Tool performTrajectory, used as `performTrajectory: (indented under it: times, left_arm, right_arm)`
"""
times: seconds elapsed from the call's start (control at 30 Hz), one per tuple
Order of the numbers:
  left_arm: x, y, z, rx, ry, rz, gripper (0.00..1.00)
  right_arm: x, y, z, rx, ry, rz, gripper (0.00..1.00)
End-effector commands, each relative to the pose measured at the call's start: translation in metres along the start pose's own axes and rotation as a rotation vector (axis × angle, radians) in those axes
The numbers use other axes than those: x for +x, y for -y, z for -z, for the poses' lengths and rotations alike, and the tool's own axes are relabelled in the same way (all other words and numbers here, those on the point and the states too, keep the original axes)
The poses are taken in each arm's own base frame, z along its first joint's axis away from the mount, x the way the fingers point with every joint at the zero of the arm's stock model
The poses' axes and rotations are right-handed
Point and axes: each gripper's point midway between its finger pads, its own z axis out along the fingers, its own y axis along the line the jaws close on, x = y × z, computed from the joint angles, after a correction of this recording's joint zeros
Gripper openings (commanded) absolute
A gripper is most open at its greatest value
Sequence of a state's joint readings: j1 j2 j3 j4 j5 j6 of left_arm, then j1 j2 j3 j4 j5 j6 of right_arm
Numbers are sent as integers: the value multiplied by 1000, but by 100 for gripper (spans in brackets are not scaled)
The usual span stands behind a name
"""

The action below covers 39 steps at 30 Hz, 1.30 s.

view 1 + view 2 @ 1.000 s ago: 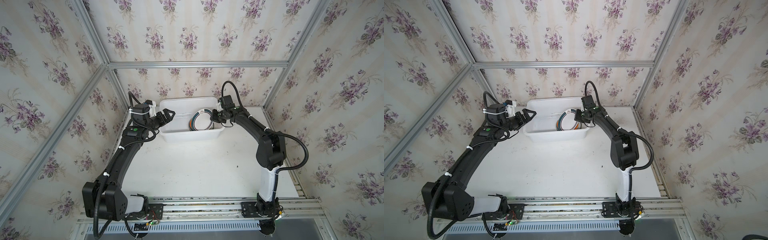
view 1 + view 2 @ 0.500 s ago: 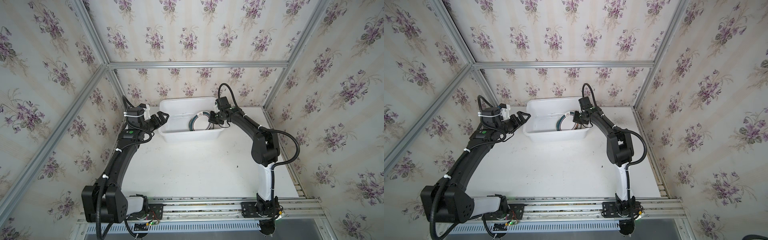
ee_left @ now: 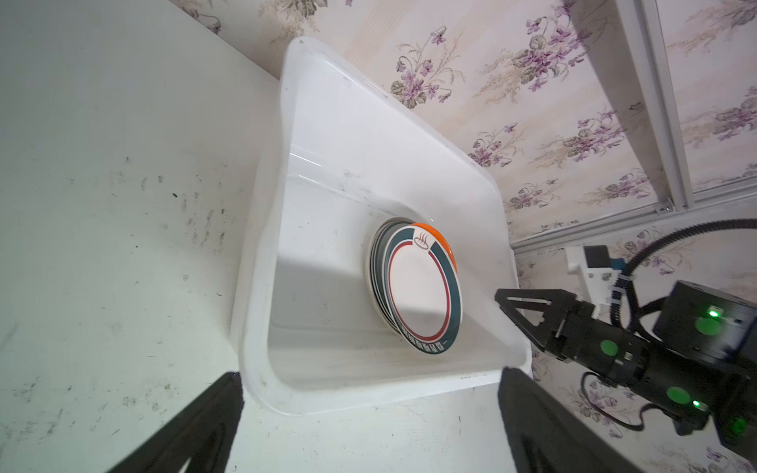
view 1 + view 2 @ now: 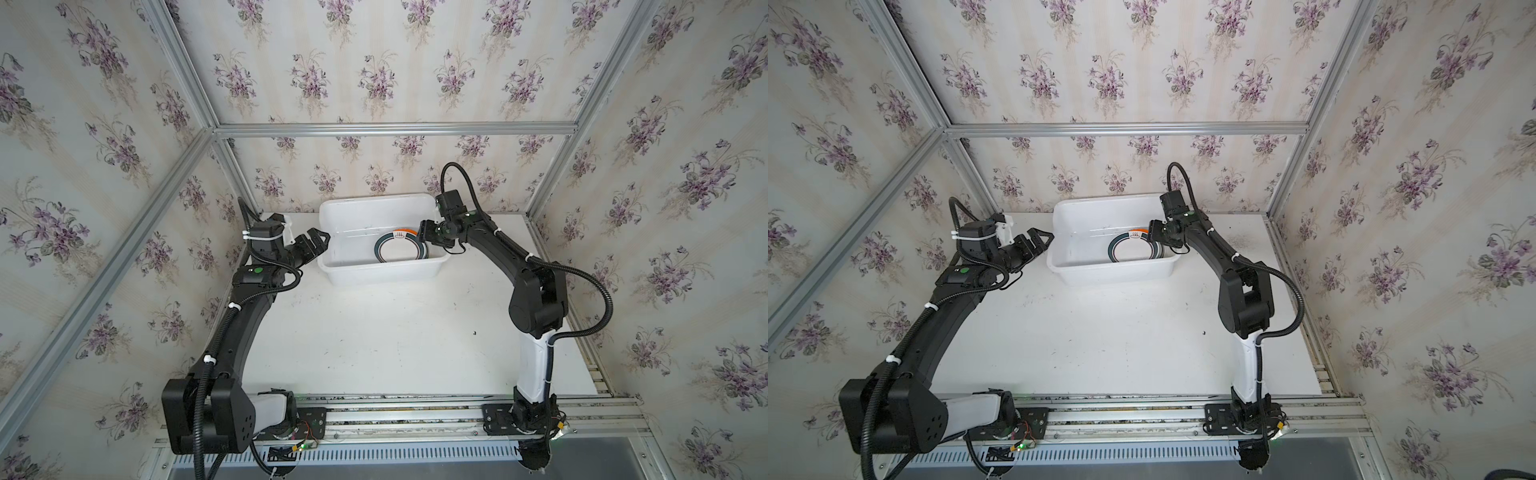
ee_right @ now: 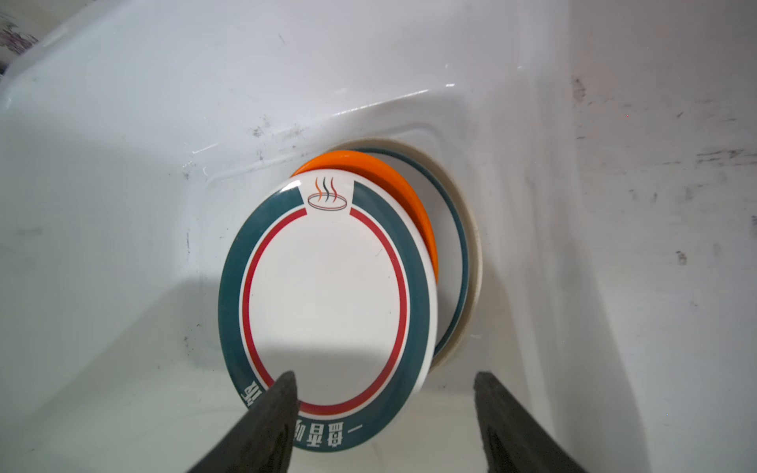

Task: Place the plates into the plastic bin on the countertop
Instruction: Place the plate in the plastic bin, then reset both arms

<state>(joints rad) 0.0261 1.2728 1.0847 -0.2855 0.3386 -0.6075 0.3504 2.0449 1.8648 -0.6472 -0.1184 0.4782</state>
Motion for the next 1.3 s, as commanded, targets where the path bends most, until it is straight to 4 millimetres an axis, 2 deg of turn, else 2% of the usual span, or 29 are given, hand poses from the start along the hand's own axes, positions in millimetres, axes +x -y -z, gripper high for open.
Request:
performTrajectory:
  times: [0.0, 0.13, 0.27, 0.37, 0.57, 0.87, 1.0, 1.13, 1.27]
  left_arm:
    - [-7, -18, 3, -66, 49, -24, 100]
    - [-15, -56, 11, -234, 128, -64, 100]
    - [-26, -77, 25, -337, 266, -160, 100]
    - [-24, -93, 29, -391, 323, -218, 100]
    - [-15, -115, 31, -444, 409, -300, 100]
    - [14, -143, 9, -452, 408, -432, 100]
    - [12, -129, 6, -362, 463, -485, 100]
    - [15, -132, -1, -353, 443, -485, 100]
    - [28, -130, -16, -278, 398, -527, 100]
  right_arm:
    - [-20, -12, 30, -21, 91, 34, 72]
    - [-27, -14, 62, -50, 207, 63, 74]
    - [-22, 0, 95, -16, 351, 107, 78]
    - [-13, 22, 115, 58, 440, 150, 80]
    - [8, 73, 136, 214, 545, 140, 82]
    - [26, 117, 141, 368, 646, 127, 85]
    - [37, 129, 136, 403, 678, 178, 86]
    - [50, 159, 141, 528, 748, 159, 89]
    - [63, 176, 136, 591, 795, 205, 91]
